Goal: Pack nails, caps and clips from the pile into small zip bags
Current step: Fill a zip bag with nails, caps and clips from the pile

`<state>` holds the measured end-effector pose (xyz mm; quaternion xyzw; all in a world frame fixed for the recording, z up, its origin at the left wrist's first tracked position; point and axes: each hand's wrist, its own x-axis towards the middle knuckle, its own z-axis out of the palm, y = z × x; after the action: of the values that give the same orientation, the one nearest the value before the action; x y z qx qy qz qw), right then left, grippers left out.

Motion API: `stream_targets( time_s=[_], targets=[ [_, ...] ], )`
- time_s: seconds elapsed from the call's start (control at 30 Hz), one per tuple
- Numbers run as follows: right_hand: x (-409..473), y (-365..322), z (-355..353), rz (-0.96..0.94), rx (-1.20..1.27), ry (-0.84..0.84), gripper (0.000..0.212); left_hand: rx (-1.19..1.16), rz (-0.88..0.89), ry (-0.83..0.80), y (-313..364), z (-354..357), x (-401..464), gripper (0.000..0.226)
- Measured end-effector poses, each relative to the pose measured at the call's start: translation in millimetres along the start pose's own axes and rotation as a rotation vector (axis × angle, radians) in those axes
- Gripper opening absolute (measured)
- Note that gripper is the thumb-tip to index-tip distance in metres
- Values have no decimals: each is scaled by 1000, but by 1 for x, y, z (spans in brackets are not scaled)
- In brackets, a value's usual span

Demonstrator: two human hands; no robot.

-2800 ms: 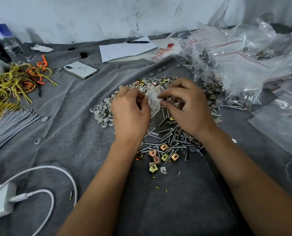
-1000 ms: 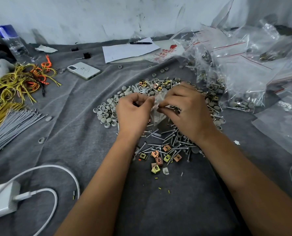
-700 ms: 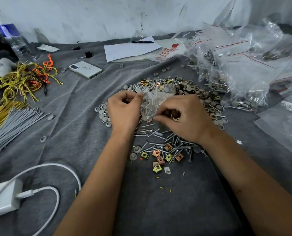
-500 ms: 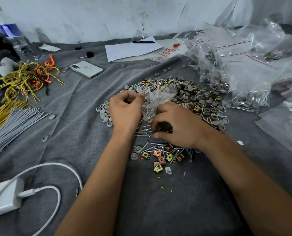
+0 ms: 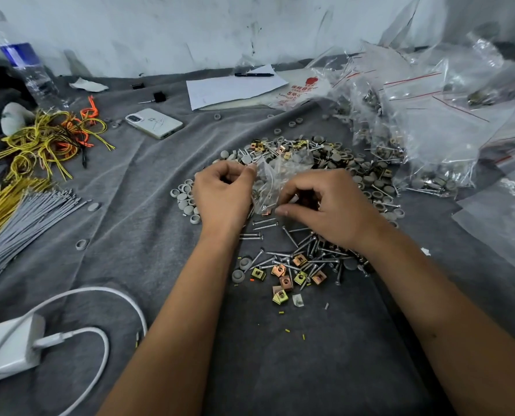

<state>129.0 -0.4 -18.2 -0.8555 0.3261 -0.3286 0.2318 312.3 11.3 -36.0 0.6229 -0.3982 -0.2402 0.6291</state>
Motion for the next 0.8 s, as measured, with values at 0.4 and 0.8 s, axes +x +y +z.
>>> stream_targets(
  time_s=[0.4,0.8],
  targets=[
    [-2,-1,-5,-20,132,240,17,71,65,-50,7,3,-8,18],
    [0,-4,-4,-143,-175,396,13,106,114,-208,17,12,-24,16]
  ],
)
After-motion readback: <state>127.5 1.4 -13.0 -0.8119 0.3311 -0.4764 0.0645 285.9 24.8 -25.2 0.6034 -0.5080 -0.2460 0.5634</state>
